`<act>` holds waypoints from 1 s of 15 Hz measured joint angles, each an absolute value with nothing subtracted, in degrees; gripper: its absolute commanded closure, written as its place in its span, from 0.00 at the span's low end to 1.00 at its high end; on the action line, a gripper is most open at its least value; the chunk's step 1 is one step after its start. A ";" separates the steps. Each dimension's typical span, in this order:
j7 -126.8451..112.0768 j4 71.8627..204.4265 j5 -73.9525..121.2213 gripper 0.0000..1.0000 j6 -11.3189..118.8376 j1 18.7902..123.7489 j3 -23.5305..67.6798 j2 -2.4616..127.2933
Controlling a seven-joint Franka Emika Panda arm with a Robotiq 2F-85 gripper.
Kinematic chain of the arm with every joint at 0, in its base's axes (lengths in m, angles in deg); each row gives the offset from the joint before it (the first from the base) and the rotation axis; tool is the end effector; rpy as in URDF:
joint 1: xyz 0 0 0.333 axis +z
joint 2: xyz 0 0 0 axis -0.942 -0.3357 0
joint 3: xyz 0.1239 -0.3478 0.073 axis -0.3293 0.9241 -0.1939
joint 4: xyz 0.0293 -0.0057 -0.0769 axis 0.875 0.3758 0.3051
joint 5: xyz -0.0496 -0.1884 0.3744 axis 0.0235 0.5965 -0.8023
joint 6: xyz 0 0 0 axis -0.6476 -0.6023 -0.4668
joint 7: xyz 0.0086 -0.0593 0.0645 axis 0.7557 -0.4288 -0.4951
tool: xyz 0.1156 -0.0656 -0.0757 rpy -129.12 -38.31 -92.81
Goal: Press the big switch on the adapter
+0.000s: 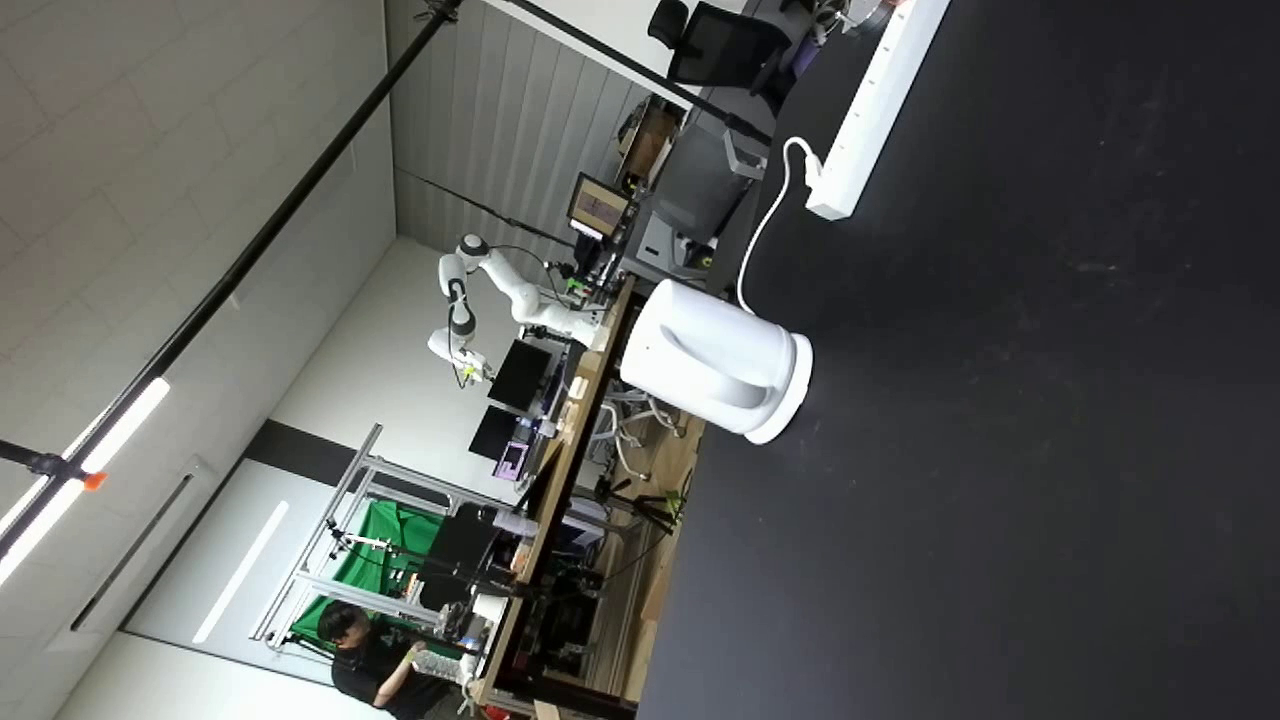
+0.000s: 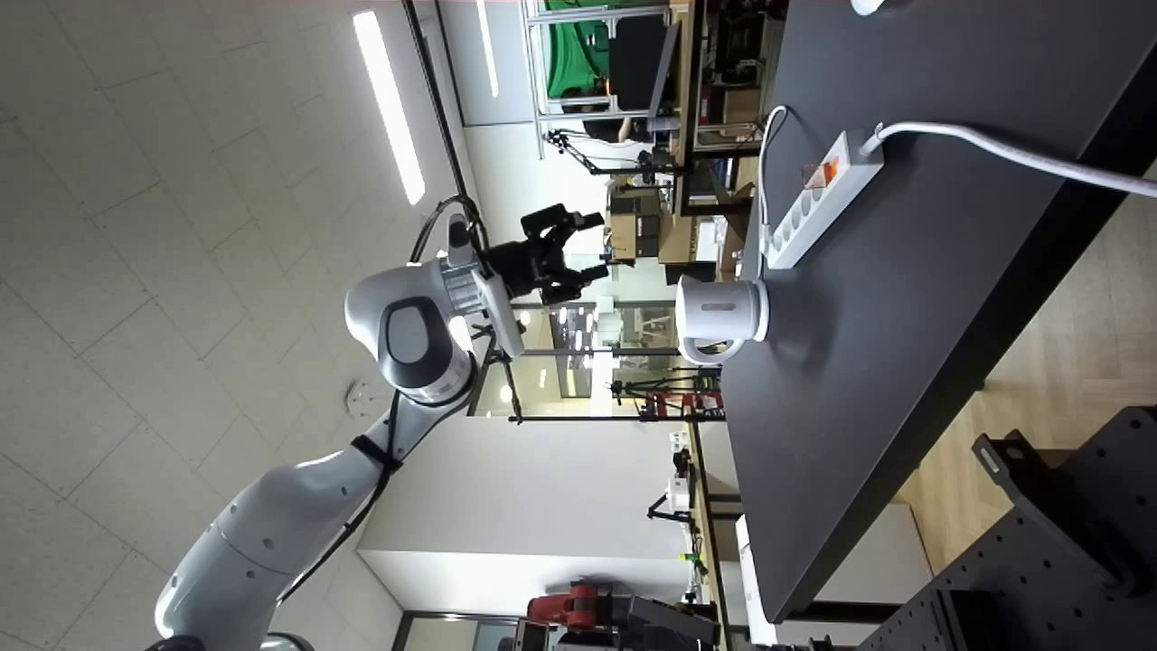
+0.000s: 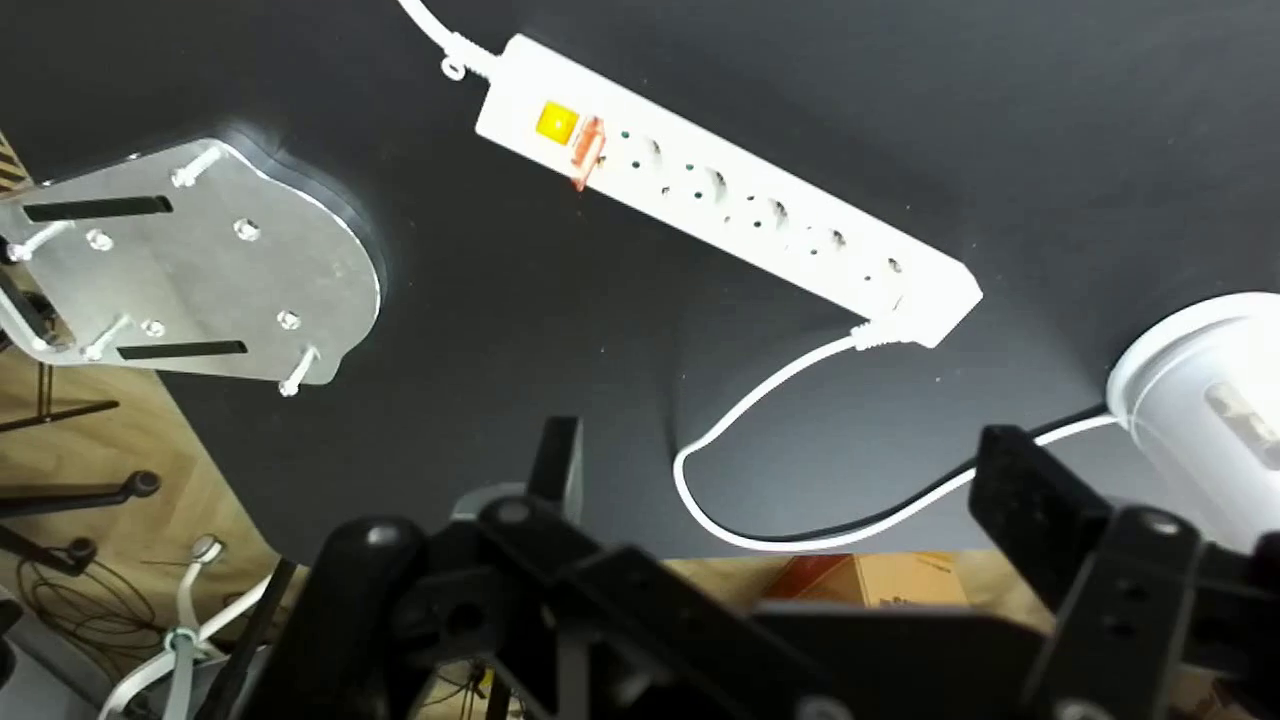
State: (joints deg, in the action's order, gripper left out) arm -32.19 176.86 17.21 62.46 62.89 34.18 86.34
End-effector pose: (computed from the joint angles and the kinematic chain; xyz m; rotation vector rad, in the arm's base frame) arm 0.5106 -0.2240 0.4386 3.0421 -0.1598 0.5261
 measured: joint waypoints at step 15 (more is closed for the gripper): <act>-35.54 154.27 7.31 0.75 60.82 54.92 30.49 63.03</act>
State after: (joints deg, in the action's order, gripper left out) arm -35.54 154.27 7.31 60.82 54.92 30.49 63.03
